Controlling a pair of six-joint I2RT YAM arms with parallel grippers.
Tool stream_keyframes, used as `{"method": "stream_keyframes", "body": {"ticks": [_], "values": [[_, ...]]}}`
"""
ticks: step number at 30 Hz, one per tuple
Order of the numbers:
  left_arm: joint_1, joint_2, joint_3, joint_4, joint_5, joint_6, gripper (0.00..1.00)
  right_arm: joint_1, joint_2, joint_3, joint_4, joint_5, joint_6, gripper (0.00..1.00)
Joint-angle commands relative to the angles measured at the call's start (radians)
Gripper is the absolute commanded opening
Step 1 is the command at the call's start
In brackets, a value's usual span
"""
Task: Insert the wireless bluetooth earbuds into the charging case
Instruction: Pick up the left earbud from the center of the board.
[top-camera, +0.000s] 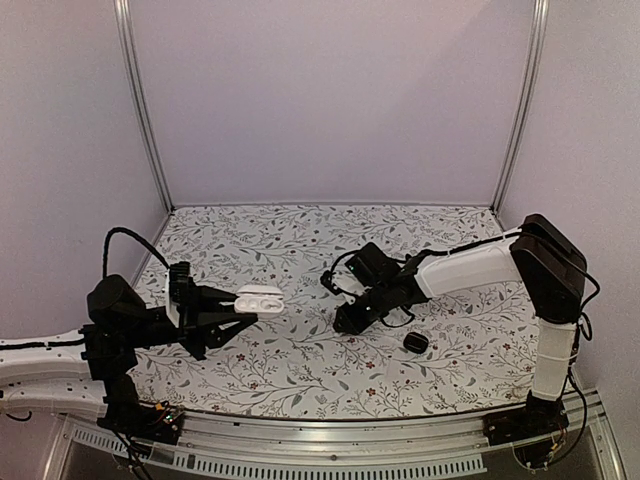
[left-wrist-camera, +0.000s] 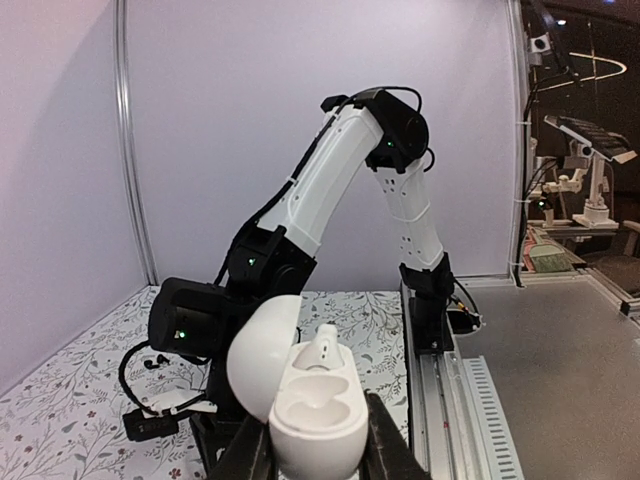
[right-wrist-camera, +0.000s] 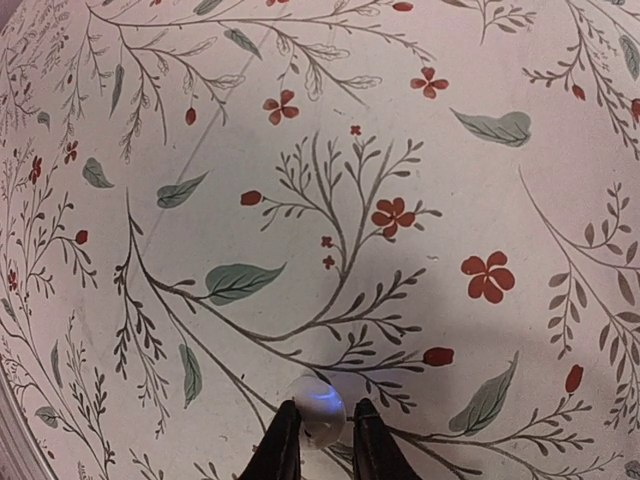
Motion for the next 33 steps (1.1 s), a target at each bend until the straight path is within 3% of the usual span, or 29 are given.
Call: {"method": "stream_keyframes", "body": {"ticks": [1, 15, 25, 33], "values": [[0.012, -0.011, -0.017, 0.014, -0.011, 0.001, 0.0, 0.003, 0.027, 0.007, -0.027, 0.0, -0.008, 0.18], [0.011, -0.012, -0.017, 0.017, -0.009, 0.002, 0.0, 0.032, 0.042, 0.028, -0.034, -0.023, 0.003, 0.2], [0.012, -0.015, -0.018, 0.016, -0.009, 0.003, 0.0, 0.032, 0.011, 0.026, -0.045, -0.032, 0.003, 0.0], [0.007, -0.004, -0.01, -0.004, 0.009, 0.025, 0.0, 0.032, -0.159, -0.05, 0.026, 0.0, -0.069, 0.0]]}}
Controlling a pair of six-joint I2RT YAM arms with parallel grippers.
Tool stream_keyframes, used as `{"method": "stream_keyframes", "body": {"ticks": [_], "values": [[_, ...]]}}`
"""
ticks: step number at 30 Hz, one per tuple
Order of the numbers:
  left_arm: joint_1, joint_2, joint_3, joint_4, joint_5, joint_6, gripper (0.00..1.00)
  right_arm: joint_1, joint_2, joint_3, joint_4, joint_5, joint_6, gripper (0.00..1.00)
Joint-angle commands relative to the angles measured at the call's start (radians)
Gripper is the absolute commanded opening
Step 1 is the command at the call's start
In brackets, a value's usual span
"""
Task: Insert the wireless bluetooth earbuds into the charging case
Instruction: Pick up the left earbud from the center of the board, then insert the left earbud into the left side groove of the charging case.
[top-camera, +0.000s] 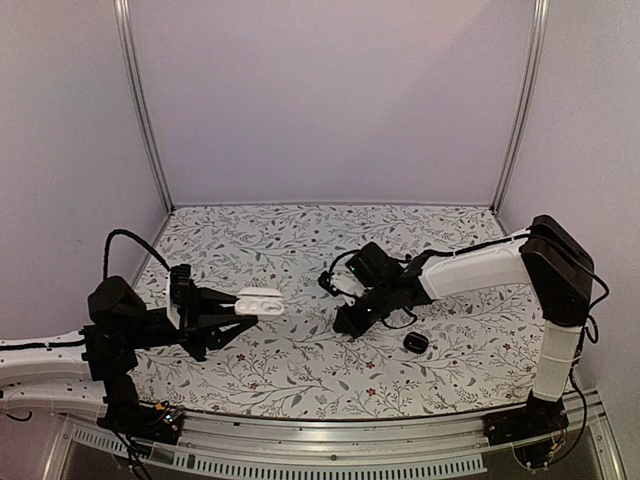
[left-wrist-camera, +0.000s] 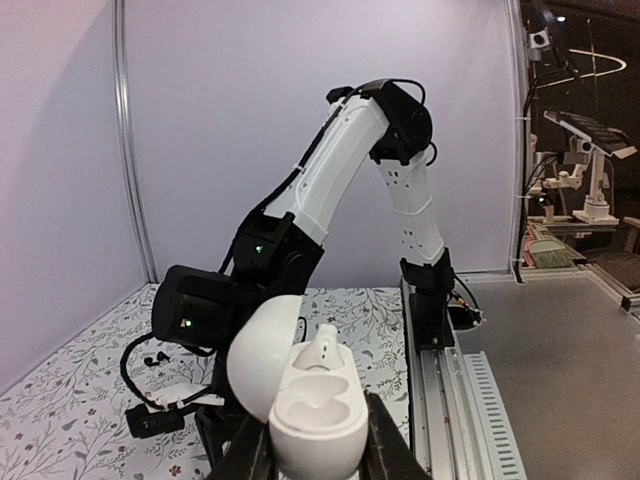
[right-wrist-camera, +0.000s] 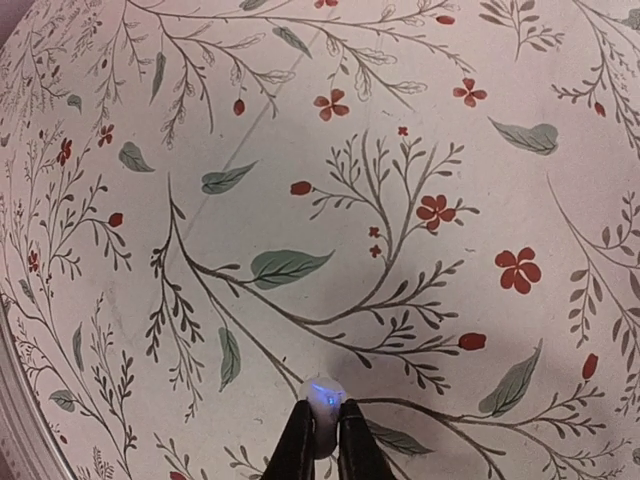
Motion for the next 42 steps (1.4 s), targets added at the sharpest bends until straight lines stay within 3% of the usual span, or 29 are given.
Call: {"method": "stream_keyframes", "body": {"ticks": [1, 7, 15, 22, 27, 37, 42], "values": [[0.007, 0.006, 0.004, -0.009, 0.014, 0.018, 0.0, 0.005, -0.166, -0.061, 0.045, 0.037, -0.08, 0.0], [0.001, 0.042, 0.018, -0.018, 0.057, 0.023, 0.0, 0.005, -0.391, -0.12, 0.089, 0.037, -0.227, 0.0], [-0.01, 0.097, 0.042, -0.032, 0.078, 0.029, 0.0, 0.012, -0.61, -0.102, 0.053, -0.11, -0.309, 0.0], [-0.032, 0.113, 0.051, -0.041, -0.128, 0.087, 0.0, 0.024, -0.605, -0.019, 0.002, -0.13, -0.21, 0.0], [-0.039, 0.112, 0.05, -0.031, -0.231, 0.153, 0.0, 0.025, -0.582, -0.007, 0.05, -0.228, -0.075, 0.0], [-0.036, 0.166, 0.098, -0.009, 0.006, 0.107, 0.0, 0.1, -0.633, 0.019, 0.055, -0.282, -0.264, 0.0], [-0.036, 0.178, 0.119, -0.009, 0.089, 0.097, 0.0, 0.219, -0.634, 0.05, 0.026, -0.181, -0.405, 0.0]]}}
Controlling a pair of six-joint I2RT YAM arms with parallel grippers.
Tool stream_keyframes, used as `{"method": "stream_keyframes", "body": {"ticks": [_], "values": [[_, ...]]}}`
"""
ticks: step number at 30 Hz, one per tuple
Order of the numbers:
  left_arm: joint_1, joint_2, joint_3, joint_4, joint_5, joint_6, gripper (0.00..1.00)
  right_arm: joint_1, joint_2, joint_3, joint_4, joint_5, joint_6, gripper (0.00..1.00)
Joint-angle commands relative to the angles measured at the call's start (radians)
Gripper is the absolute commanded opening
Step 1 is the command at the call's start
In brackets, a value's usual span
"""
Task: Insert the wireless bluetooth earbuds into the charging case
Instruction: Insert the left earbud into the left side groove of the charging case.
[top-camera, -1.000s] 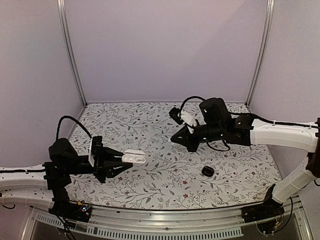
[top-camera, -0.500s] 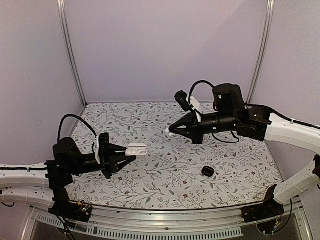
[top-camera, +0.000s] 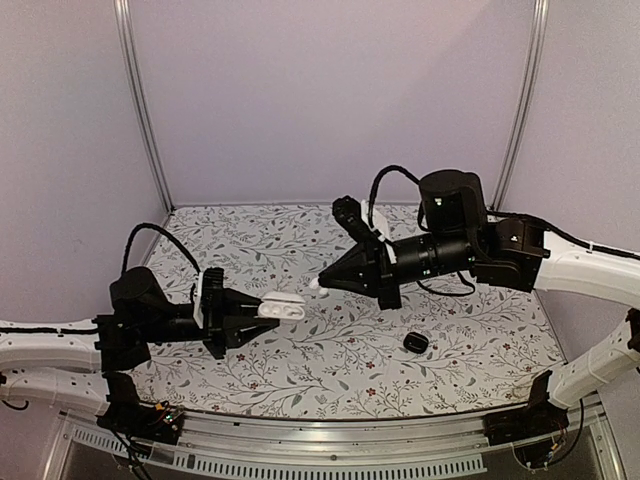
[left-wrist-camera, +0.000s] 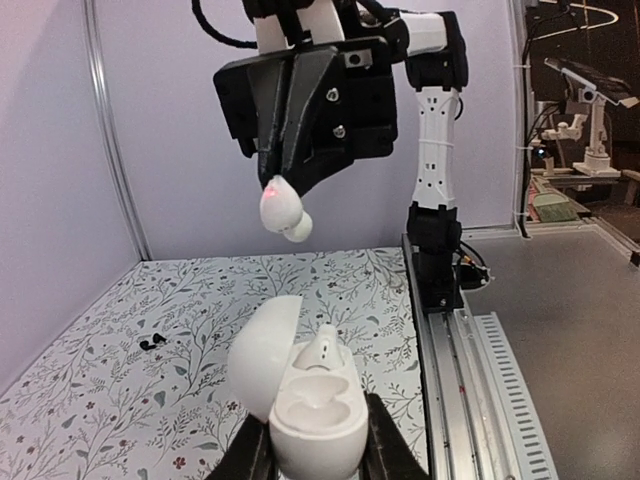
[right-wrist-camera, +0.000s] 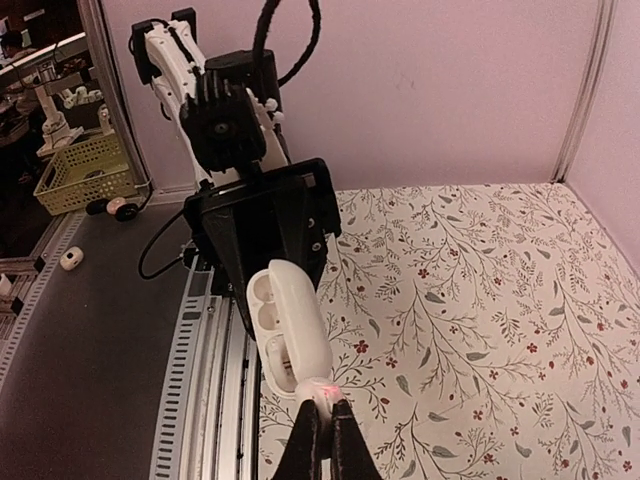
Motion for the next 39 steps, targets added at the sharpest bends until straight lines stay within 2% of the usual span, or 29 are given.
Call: {"method": "stream_keyframes", "body": {"ticks": [1, 8, 14, 27, 39], "values": [[-0.009, 0.011, 0.044, 0.028, 0.101, -0.013, 0.0, 0.108, -0.033, 0.055, -0.01, 0.083, -0.168, 0.0], [-0.009, 0.026, 0.06, 0.026, 0.128, -0.017, 0.0, 0.24, 0.015, 0.135, -0.069, 0.219, -0.273, 0.0], [-0.01, 0.036, 0.068, 0.023, 0.137, -0.019, 0.0, 0.302, 0.097, 0.201, -0.131, 0.351, -0.334, 0.0], [-0.012, 0.032, 0.068, 0.008, 0.148, -0.026, 0.0, 0.311, 0.206, 0.264, -0.174, 0.514, -0.366, 0.0], [-0.012, 0.015, 0.058, 0.009, 0.16, -0.026, 0.0, 0.315, 0.207, 0.257, -0.178, 0.593, -0.392, 0.0]]}}
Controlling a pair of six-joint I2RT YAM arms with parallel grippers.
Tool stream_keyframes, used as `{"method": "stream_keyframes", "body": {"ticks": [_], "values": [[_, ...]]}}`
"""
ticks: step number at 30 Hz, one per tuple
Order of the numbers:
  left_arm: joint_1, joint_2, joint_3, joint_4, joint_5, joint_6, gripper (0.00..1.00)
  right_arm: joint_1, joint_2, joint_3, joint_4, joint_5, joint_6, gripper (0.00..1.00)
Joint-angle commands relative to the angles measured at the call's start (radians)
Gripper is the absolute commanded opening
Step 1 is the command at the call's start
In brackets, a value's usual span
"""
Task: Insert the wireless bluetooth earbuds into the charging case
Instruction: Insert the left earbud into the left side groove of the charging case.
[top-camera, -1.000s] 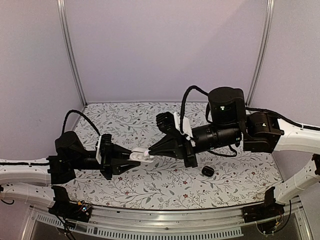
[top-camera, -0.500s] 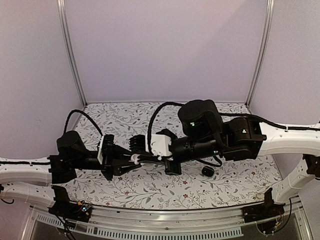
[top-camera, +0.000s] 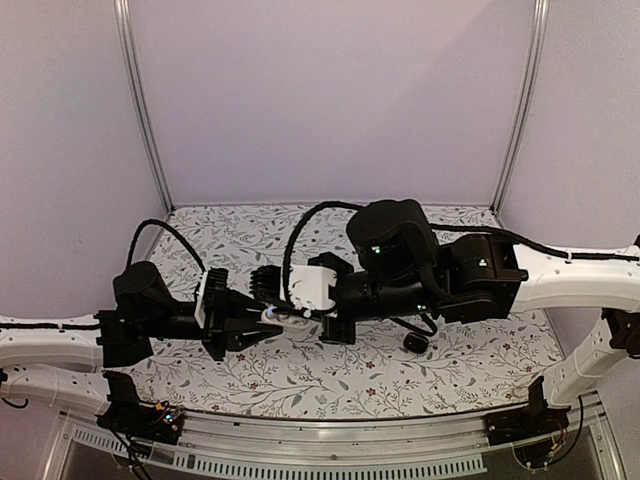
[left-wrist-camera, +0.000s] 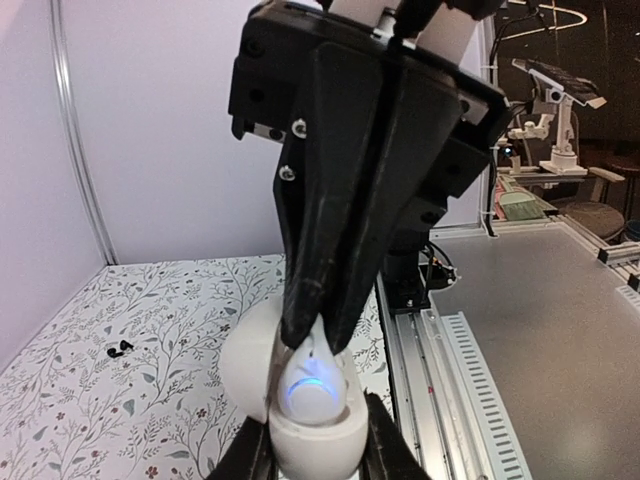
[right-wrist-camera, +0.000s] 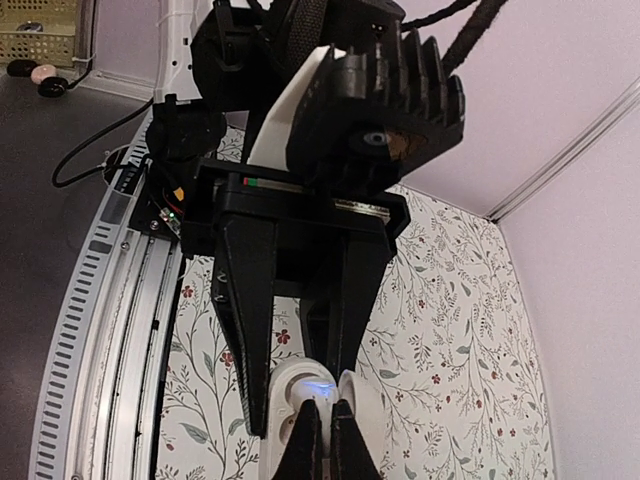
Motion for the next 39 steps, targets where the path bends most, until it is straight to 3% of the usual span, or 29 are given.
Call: {"method": "stream_keyframes", "body": {"ticks": [1, 25, 39], "values": [[-0.011, -0.021, 0.017, 0.03, 0.034, -0.005, 0.0, -0.001, 0.018, 0.013, -0.019, 0.082, -0.024, 0.0], [-0.01, -0.055, -0.001, 0.043, -0.033, -0.007, 0.0, 0.017, 0.067, -0.011, -0.013, 0.0, 0.016, 0.0], [-0.011, -0.038, -0.029, 0.04, -0.263, 0.06, 0.0, -0.031, -0.017, 0.011, 0.109, 0.17, 0.146, 0.0]]}}
